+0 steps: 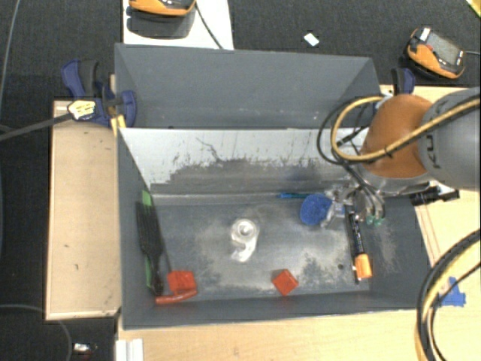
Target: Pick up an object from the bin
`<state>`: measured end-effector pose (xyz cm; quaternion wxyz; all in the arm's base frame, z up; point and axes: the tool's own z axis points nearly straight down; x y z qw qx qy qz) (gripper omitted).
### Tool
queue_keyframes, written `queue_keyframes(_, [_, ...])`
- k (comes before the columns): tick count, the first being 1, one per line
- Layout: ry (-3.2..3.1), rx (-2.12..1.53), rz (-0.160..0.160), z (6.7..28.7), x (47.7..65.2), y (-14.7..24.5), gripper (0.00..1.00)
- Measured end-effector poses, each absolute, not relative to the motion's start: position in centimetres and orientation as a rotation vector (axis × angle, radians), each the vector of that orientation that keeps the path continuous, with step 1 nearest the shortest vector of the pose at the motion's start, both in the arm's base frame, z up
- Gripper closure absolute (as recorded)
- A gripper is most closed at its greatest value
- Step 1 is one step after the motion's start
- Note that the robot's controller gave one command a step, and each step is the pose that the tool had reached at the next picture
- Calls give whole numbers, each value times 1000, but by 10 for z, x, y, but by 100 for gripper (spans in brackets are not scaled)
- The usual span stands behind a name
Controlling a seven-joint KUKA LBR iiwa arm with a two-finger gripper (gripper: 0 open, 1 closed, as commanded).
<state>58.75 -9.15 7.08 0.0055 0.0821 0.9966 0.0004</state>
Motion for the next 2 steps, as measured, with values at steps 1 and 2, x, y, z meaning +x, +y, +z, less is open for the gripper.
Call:
queue_keyframes(1, [3124,256,2,93,586,-91,100])
queue_keyframes(2, [3125,253,2,125,586,-91,100])
